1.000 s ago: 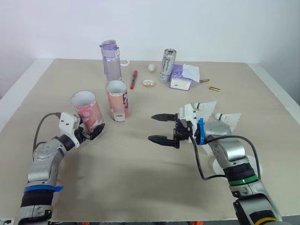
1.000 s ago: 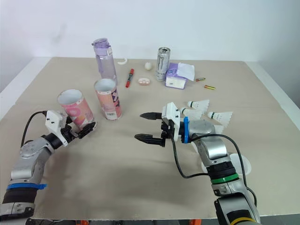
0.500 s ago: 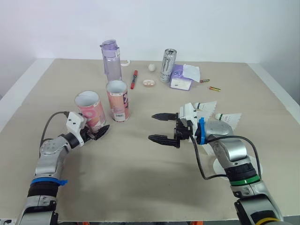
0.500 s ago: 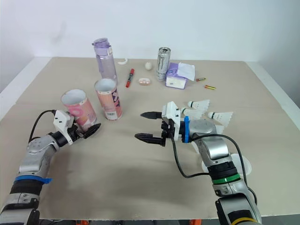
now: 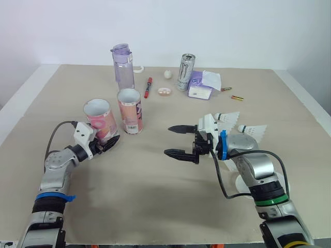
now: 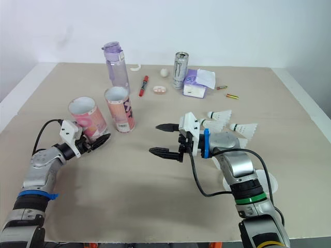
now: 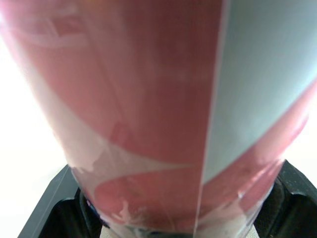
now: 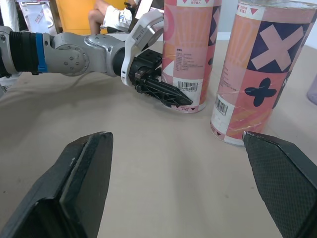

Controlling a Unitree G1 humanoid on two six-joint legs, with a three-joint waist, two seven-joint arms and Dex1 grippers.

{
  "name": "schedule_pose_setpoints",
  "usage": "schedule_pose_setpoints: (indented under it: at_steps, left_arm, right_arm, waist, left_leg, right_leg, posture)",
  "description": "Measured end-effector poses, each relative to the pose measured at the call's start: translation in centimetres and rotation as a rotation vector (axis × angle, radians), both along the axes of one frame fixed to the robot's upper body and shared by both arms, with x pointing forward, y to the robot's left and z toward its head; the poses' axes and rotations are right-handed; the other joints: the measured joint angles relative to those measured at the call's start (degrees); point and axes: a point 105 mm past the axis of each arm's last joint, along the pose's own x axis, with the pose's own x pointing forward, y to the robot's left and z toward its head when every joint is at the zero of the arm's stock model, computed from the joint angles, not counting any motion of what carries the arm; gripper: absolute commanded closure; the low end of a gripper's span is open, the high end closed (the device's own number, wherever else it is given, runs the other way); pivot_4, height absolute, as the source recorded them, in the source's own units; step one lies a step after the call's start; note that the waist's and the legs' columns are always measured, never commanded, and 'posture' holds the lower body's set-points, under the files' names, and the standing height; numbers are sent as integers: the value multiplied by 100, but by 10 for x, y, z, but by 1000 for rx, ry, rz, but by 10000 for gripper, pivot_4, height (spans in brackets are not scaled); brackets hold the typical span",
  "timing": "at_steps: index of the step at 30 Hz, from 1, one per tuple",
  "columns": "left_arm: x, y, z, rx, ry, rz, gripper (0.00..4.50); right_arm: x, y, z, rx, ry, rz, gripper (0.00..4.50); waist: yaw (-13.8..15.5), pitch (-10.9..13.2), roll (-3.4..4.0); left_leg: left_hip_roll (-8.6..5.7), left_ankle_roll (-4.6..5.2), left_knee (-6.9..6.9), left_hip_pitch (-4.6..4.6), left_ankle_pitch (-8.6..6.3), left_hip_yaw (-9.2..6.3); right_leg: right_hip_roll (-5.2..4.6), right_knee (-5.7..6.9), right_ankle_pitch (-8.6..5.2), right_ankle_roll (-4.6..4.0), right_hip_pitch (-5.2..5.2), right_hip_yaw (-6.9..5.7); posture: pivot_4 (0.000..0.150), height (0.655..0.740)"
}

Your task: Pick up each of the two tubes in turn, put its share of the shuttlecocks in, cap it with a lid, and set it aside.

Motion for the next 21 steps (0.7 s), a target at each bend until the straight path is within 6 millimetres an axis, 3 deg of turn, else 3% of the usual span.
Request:
schedule_pose_setpoints:
  at_steps: [5,14,16,21]
  left_arm:
    - [-3,2,0,13,0,-9,10695]
    - [-49,-4,8,158,33,-151,10695]
    - [-62,-14,12,239,57,-248,10695]
    - [-71,-43,19,320,98,-410,10695]
  right_arm:
    - [-1,1,1,14,3,4,0]
    - [-15,-1,6,70,-11,-7,0]
    - [-23,-4,7,67,-19,5,0]
    - [-41,-12,1,33,0,39,0]
  waist:
    - [-6,0,0]
    - [0,1,1]
    - [4,2,1]
    - [18,3,3]
  left_leg:
    - [1,0,0,0,0,0]
    - [2,-1,-4,-12,0,-11]
    - [1,-3,-2,-13,1,-15]
    - [-7,-4,2,-20,2,-23]
  right_leg:
    - [1,0,0,0,-1,0]
    - [-6,0,-2,2,-6,-6]
    - [-6,-1,-4,2,-4,-11]
    - [-4,-1,-15,10,-3,-11]
  posture:
    - [1500,7400]
    - [1500,7400]
    - [1500,7400]
    - [1500,7400]
